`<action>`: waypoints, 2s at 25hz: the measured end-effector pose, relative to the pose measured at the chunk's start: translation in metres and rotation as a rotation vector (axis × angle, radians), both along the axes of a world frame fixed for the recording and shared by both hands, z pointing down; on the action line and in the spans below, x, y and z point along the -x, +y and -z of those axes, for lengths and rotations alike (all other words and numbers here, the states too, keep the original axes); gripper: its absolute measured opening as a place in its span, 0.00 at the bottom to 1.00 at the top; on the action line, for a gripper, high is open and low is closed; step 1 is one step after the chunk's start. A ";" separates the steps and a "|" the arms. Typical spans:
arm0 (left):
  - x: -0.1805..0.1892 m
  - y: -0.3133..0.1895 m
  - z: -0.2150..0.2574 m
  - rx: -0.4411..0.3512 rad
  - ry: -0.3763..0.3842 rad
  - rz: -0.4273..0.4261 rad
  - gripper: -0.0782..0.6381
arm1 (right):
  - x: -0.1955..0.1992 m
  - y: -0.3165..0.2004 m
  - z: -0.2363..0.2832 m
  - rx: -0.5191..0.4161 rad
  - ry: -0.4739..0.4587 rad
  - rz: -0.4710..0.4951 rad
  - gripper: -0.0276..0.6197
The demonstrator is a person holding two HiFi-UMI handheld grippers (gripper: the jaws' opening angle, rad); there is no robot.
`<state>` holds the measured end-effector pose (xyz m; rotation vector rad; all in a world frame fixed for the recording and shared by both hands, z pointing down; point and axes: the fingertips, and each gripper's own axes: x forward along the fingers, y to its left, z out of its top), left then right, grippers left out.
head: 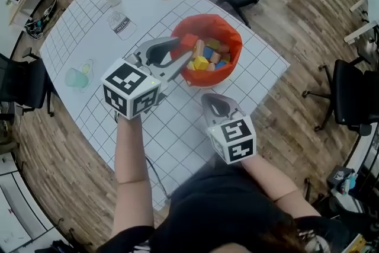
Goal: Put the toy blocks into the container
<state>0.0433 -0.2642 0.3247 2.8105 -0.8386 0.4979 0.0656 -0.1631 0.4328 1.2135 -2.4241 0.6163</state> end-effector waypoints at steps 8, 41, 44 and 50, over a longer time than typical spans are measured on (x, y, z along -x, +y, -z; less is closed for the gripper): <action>-0.001 -0.008 0.001 0.006 0.081 0.039 0.33 | -0.021 -0.006 0.001 -0.003 0.001 -0.049 0.06; 0.179 0.092 -0.013 -0.012 0.328 0.651 0.17 | -0.005 0.003 0.037 -0.078 0.008 -0.027 0.06; 0.181 0.104 -0.027 0.010 0.290 0.686 0.17 | -0.003 0.004 0.037 -0.081 0.003 -0.023 0.06; 0.186 0.127 -0.060 0.090 0.271 0.760 0.16 | -0.002 0.007 0.033 -0.069 -0.002 -0.012 0.06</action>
